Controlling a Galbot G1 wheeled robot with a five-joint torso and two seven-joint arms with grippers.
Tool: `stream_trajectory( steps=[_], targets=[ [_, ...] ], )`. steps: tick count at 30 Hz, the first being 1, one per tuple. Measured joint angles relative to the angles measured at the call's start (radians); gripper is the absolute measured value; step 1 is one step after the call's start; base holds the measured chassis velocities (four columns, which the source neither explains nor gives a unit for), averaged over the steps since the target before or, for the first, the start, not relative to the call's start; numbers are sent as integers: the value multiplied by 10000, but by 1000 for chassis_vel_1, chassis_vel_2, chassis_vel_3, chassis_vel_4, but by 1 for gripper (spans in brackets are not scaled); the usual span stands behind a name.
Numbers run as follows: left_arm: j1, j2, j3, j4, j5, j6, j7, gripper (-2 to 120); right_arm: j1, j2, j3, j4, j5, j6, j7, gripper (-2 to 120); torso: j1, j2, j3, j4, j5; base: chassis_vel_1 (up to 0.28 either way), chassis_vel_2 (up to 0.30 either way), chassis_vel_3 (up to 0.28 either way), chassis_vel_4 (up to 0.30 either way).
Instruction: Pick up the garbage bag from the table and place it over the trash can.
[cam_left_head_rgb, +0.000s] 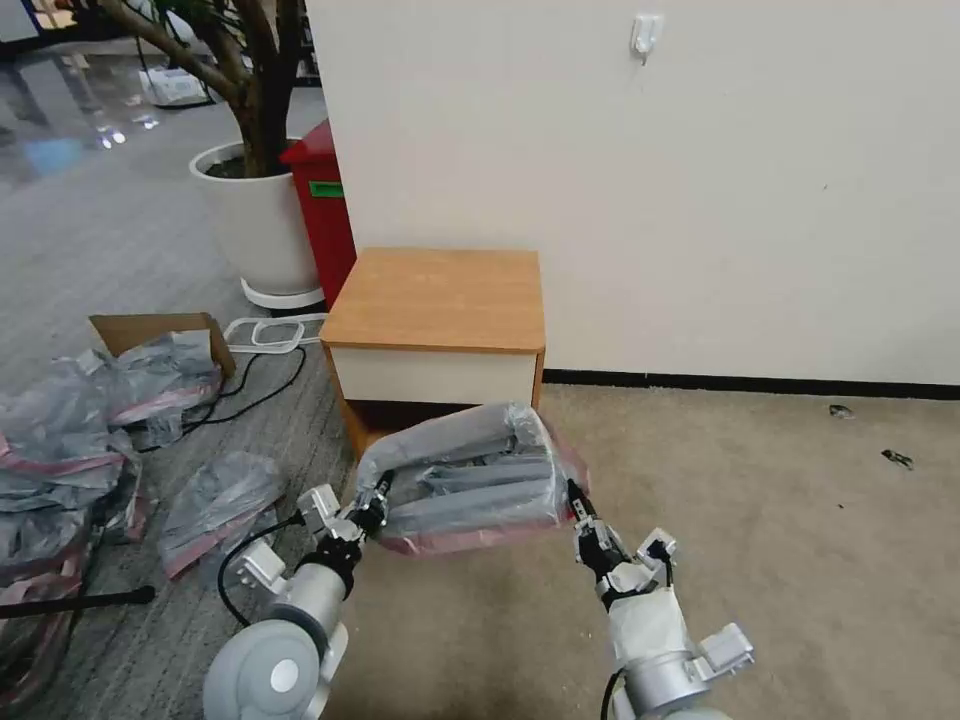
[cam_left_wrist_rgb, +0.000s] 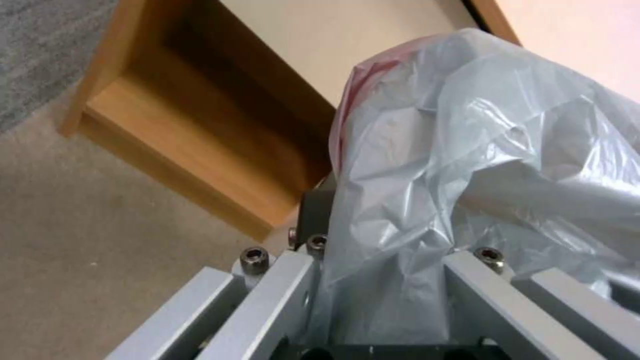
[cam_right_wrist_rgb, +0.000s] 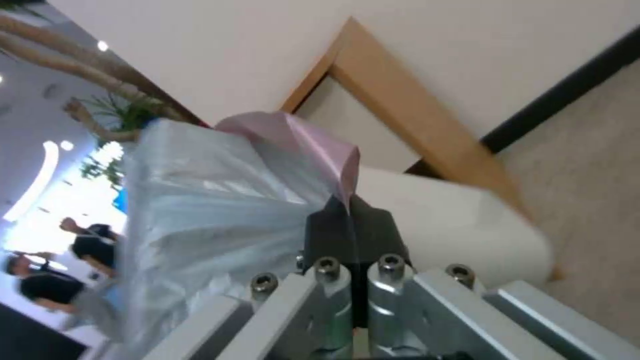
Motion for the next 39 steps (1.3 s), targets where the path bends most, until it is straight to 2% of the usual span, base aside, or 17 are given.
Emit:
stream_trajectory(
  steps=[3,11,17,21,23,24,26,27,31,33,35,36,39],
  targets=[
    [61,-60,58,-166,-403,163,-87,3,174,-1,128,-526,-1224,549,175,0,0,0,0,-1,1,0,0,0,0],
    [175,-113,118,-262,-589,265,-160,3,401,-83,269,-761,-2044,779,377,0,0,0,0,0,1,0,0,0,0],
    [176,-110,77,-266,-565,266,-163,3,242,-91,253,-396,-2366,859,373,0,0,0,0,0,1,0,0,0,0],
    [134,72,-83,-120,-560,260,-158,3,-193,-91,450,132,-2708,962,359,19,0,0,0,0,-1,0,0,0,0],
    [129,97,-103,-101,-561,260,-157,3,-250,-101,469,201,-2676,961,354,21,0,0,0,0,-1,0,0,0,0],
    [110,219,-198,-39,-595,260,-147,3,-480,-181,551,577,-2182,799,314,30,0,0,0,0,-2,0,0,0,0],
    [99,280,-235,-44,-661,269,-121,3,-430,-284,664,688,-1681,567,166,37,0,0,-1,-1,-2,0,0,0,0],
    [99,280,-235,-44,-661,269,-121,3,-430,-284,664,688,-1681,567,166,37,0,0,-1,-1,-2,0,0,0,0],
    [72,355,-221,-81,-696,318,-87,3,104,-874,719,460,-1032,115,-160,57,-1,0,0,1,0,0,0,0,0],
    [70,370,-217,-81,-697,321,-86,3,212,-1013,682,377,-931,-10,-193,60,0,0,0,1,0,0,0,0,0],
    [67,389,-194,-60,-698,327,-84,3,499,-1226,647,138,-988,-109,-251,70,0,0,0,1,2,0,0,0,0],
    [67,389,-194,-60,-698,327,-84,3,499,-1226,647,138,-988,-109,-251,70,0,0,0,1,2,0,0,0,0],
    [60,389,-132,-48,-690,342,-82,3,835,-1429,569,-79,-981,-295,-269,84,0,0,0,0,1,0,0,0,0]
  ],
)
